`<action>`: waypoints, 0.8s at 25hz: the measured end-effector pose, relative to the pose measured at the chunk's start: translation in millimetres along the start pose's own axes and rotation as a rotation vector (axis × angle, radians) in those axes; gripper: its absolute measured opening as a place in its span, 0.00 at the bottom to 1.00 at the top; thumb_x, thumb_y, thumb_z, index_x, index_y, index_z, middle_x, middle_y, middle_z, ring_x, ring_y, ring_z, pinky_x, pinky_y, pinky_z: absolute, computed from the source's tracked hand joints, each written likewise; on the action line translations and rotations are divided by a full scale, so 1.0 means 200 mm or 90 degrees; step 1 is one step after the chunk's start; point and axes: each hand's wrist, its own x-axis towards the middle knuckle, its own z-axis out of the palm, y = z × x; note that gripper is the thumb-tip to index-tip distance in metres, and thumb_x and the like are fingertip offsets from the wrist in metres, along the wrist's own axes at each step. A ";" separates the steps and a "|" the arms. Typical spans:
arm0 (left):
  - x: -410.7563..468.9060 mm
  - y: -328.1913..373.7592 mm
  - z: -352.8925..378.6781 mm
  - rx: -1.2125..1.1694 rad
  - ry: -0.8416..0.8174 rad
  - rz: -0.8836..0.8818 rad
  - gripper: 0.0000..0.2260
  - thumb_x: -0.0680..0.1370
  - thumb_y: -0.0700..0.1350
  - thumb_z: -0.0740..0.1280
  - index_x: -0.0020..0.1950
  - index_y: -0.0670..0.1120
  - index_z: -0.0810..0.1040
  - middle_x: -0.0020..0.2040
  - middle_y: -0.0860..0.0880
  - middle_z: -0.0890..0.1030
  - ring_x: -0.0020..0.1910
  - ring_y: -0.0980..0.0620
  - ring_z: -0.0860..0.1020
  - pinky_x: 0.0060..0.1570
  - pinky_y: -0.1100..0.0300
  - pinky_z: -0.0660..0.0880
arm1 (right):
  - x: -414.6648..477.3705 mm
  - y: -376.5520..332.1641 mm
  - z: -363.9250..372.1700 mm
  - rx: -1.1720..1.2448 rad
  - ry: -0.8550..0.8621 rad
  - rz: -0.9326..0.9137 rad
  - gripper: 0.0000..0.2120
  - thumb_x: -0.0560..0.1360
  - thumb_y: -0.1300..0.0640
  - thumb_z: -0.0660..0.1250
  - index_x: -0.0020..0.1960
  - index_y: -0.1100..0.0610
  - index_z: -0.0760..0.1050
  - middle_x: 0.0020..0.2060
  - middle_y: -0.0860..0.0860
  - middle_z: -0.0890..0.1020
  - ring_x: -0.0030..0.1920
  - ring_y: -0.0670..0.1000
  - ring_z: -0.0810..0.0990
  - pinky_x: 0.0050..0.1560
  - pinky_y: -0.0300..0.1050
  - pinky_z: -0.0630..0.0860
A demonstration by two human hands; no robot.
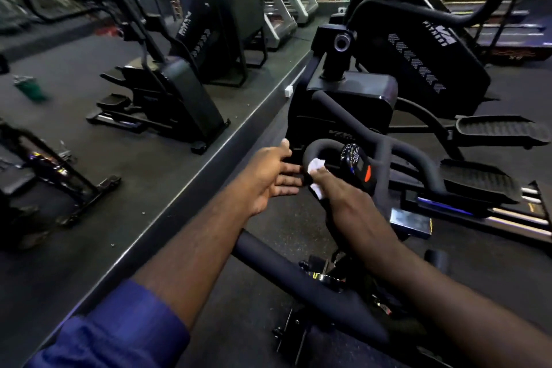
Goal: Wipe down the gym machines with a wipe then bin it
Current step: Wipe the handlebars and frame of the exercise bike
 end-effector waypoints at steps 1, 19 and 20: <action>0.02 0.01 0.01 -0.040 0.007 -0.022 0.22 0.87 0.60 0.56 0.70 0.44 0.71 0.63 0.35 0.81 0.55 0.37 0.82 0.51 0.46 0.81 | 0.04 0.01 -0.01 0.017 0.014 0.004 0.22 0.82 0.59 0.54 0.75 0.58 0.70 0.68 0.56 0.79 0.68 0.56 0.77 0.64 0.45 0.70; 0.18 -0.16 0.58 0.128 0.569 0.135 0.21 0.81 0.62 0.64 0.45 0.45 0.82 0.43 0.44 0.84 0.43 0.42 0.82 0.41 0.53 0.77 | -0.30 0.71 -0.29 -0.010 -0.198 -0.276 0.28 0.77 0.62 0.60 0.76 0.53 0.71 0.75 0.50 0.74 0.76 0.51 0.71 0.75 0.44 0.68; 0.18 -0.17 0.59 0.170 0.598 0.128 0.22 0.81 0.63 0.63 0.49 0.45 0.83 0.48 0.43 0.85 0.48 0.41 0.82 0.44 0.53 0.74 | -0.27 0.76 -0.31 -0.010 -0.142 -0.208 0.31 0.74 0.65 0.64 0.76 0.51 0.71 0.74 0.50 0.74 0.75 0.52 0.72 0.74 0.43 0.68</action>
